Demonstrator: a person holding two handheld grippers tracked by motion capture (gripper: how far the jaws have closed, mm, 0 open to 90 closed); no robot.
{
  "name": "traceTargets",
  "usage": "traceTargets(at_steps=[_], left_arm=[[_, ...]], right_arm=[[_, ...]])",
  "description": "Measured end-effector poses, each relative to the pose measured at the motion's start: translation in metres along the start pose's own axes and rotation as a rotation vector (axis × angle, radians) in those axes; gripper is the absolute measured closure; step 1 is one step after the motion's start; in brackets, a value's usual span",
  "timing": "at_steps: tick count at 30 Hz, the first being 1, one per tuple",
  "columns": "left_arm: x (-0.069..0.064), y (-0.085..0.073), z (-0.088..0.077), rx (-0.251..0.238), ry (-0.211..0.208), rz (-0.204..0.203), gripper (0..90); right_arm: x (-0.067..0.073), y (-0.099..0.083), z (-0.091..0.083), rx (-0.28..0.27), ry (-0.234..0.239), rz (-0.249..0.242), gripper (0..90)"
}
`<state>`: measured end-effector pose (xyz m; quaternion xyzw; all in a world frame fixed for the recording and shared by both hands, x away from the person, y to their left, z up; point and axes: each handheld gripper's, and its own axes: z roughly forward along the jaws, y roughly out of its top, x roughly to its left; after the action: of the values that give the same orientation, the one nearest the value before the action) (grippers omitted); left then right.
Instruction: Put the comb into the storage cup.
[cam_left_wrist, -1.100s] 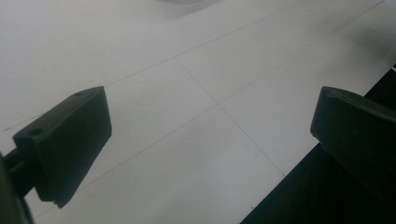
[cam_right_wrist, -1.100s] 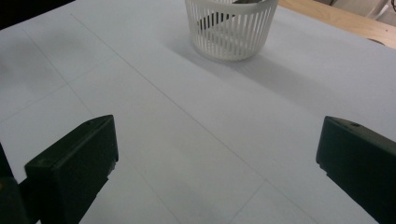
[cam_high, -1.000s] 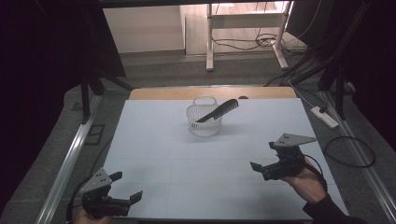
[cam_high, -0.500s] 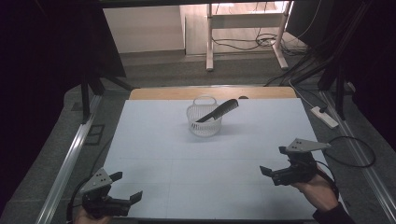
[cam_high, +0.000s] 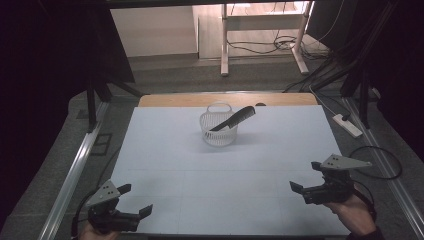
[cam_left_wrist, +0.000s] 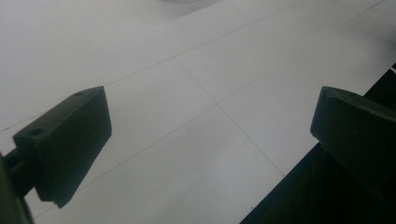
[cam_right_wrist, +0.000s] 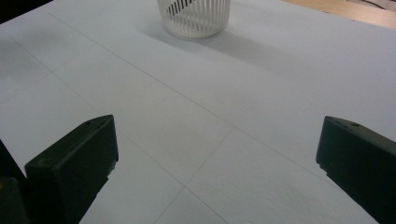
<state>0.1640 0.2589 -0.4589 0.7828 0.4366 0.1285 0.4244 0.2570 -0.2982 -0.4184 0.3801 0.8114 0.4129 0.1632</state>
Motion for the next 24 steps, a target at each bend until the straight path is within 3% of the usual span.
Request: traceTargets(at_steps=[14,24], left_arm=[[0.001,-0.001,-0.002,-0.010,0.004,-0.006,0.0],[0.003,-0.003,-0.006,-0.021,0.014,-0.009,0.0]], right_arm=[[-0.006,-0.017,-0.020,-0.005,-0.059,0.035,0.0],[-0.002,-0.026,-0.029,0.013,-0.103,0.024,0.0]])
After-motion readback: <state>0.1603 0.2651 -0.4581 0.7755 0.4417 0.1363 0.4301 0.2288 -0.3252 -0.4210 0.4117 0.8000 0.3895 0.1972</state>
